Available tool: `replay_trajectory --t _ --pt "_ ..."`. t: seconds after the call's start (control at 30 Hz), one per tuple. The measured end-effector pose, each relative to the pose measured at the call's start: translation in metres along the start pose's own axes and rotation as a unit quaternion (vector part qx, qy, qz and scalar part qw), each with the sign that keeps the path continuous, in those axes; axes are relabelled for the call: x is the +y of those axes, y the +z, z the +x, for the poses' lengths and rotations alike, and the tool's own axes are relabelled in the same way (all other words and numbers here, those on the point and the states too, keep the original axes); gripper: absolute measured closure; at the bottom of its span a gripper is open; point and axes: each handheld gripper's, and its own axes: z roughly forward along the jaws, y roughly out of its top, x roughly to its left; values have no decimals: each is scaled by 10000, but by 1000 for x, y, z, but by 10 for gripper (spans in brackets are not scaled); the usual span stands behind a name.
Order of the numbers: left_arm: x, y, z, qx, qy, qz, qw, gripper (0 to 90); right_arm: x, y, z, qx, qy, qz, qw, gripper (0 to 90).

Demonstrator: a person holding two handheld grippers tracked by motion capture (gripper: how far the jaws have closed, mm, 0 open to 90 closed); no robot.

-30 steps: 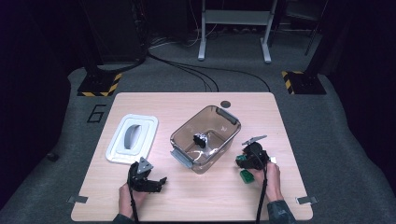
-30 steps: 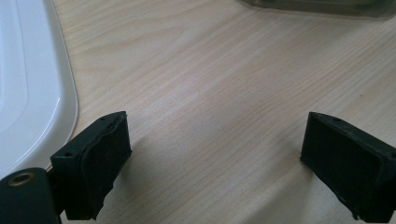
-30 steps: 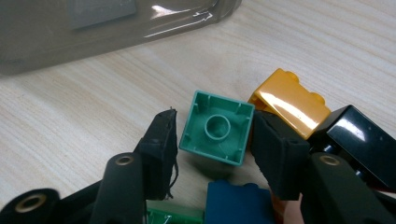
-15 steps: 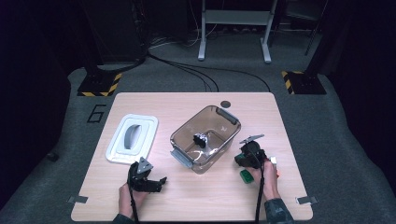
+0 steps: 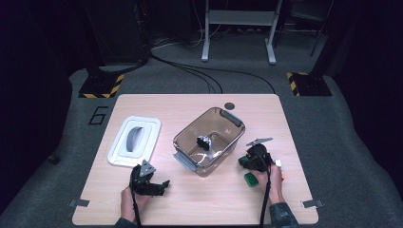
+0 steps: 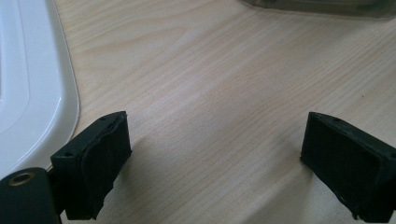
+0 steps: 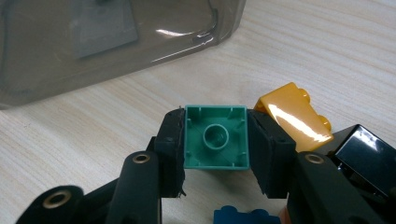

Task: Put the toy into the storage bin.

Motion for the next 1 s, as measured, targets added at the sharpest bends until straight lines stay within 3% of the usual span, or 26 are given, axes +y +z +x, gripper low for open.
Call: replay_trajectory --t 0.4,1.0 --pt "0 0 0 2 0 -2 10000 80 2 -13 -3 100 73 -241 9996 591" --pt "0 0 0 -6 -27 -3 10000 81 17 -34 -11 -83 146 -538 9984 591"
